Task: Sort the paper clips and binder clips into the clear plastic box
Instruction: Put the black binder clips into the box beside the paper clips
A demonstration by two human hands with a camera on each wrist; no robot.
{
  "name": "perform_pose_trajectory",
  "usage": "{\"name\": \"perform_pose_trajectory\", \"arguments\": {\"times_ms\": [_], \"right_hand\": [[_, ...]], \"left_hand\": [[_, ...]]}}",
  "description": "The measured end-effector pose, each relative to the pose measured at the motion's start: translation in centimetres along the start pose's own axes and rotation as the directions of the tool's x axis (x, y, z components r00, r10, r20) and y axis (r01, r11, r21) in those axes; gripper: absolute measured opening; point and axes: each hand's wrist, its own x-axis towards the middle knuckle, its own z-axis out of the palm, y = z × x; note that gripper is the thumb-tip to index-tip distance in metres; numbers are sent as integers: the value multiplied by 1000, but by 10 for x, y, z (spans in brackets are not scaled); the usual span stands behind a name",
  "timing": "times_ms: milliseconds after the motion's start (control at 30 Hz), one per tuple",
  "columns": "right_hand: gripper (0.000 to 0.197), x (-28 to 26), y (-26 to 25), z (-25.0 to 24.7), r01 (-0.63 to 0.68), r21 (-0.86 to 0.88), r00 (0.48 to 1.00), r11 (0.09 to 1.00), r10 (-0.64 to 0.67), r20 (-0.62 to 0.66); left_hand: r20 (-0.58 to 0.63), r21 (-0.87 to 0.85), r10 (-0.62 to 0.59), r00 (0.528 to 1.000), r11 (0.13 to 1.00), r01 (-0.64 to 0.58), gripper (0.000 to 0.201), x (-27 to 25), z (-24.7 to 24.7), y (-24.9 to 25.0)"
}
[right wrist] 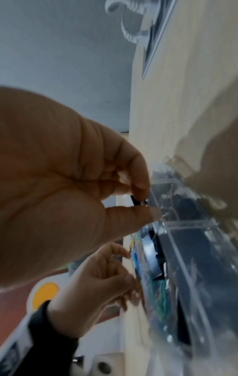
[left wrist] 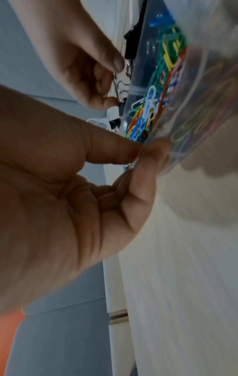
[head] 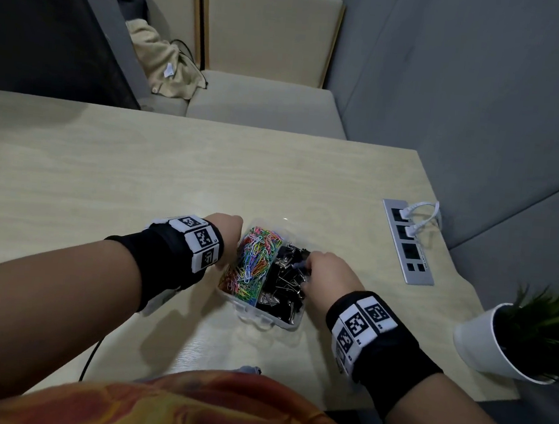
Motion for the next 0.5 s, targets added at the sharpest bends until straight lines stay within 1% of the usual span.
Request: {"name": "perform_pose_trajectory", "arguments": {"times_ms": [100,167,200,300,400,500], "right_hand": [[22,6,0,-9,-28,-9,994,1000,27,-108],[21,8,-2,-14,-36,31,982,999,41,-184],[23,9,-4,-13,-23,29,983,999,28,-182],[24,8,-12,-5,41,-54,997,998,-44,-63],[28,0,-18,0,57,-85,997,995,-53,49],[29,-8,-20,-4,62,-147,991,987,-43,130]], "left_hand": [[77,-41,-13,997,999,16,36,-3,3,0],[98,-111,-23,995,993,34,34,-3,4,-2],[99,-134,-24,995,990,37,34,-4,5,-3],[83,-177,-18,996,984,33,35,-4,5,-4],[80,-198,-14,997,980,30,35,-4,6,-5],[88,-237,-10,996,971,30,29,-5,7,-4]]}}
